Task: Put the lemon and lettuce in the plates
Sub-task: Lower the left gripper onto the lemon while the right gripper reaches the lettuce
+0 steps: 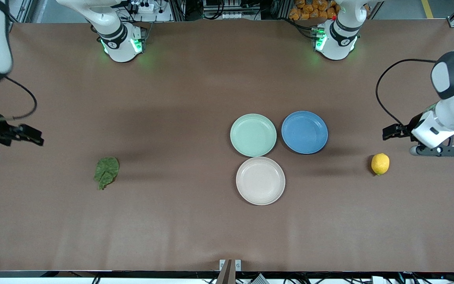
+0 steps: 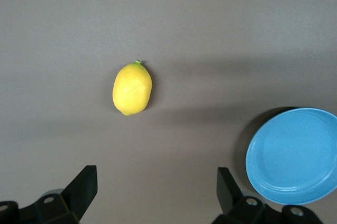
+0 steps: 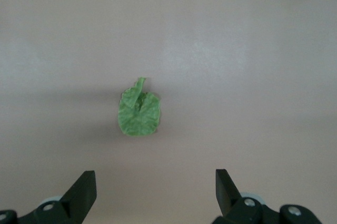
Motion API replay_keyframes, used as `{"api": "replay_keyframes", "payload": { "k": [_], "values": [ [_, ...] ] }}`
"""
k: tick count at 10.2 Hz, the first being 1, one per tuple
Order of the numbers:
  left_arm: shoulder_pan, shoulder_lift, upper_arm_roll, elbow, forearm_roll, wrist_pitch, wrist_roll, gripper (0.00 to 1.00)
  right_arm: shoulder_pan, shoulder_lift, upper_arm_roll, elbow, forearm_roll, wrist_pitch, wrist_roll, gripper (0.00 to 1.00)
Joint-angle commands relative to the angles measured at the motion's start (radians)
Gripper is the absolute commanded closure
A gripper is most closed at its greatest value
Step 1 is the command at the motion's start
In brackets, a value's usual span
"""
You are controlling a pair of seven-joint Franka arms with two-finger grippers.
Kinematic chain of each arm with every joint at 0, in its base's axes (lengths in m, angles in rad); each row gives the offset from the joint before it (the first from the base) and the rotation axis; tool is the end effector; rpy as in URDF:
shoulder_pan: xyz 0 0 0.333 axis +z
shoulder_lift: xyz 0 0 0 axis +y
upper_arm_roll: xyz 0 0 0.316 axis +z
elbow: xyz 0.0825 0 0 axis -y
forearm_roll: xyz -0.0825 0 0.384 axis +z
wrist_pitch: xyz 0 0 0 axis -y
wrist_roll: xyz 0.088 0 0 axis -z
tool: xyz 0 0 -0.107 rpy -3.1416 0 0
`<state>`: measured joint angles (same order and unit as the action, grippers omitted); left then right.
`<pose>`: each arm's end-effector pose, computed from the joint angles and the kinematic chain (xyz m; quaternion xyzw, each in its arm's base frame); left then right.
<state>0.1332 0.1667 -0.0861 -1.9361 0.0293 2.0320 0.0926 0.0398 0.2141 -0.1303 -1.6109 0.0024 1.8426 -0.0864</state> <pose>0.5859 0.0309 0.3946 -0.9989 0.0294 0.0354 0.0033 0.6277 -0.0502 0.5031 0.9999 -0.0008 0.0085 0.0134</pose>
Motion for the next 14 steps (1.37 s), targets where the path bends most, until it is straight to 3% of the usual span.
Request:
{"api": "replay_keyframes", "payload": {
  "k": [1, 9, 11, 14],
  "values": [
    [0.006, 0.069, -0.001, 0.006, 0.073, 0.049, 0.022, 0.00, -0.006, 0.031, 0.003, -0.073, 0.005, 0.126, -0.012, 0.00],
    [0.055, 0.258, -0.001, 0.017, 0.221, 0.246, 0.044, 0.00, 0.009, 0.338, 0.012, -0.098, 0.019, 0.409, 0.005, 0.00],
    [0.055, 0.301, -0.001, 0.020, 0.257, 0.269, 0.044, 0.00, 0.021, 0.355, 0.020, -0.167, 0.105, 0.475, 0.066, 0.00],
    [0.052, 0.355, -0.001, 0.026, 0.262, 0.326, 0.044, 0.00, 0.037, 0.384, 0.020, -0.241, 0.140, 0.596, 0.070, 0.00]
  ]
}}
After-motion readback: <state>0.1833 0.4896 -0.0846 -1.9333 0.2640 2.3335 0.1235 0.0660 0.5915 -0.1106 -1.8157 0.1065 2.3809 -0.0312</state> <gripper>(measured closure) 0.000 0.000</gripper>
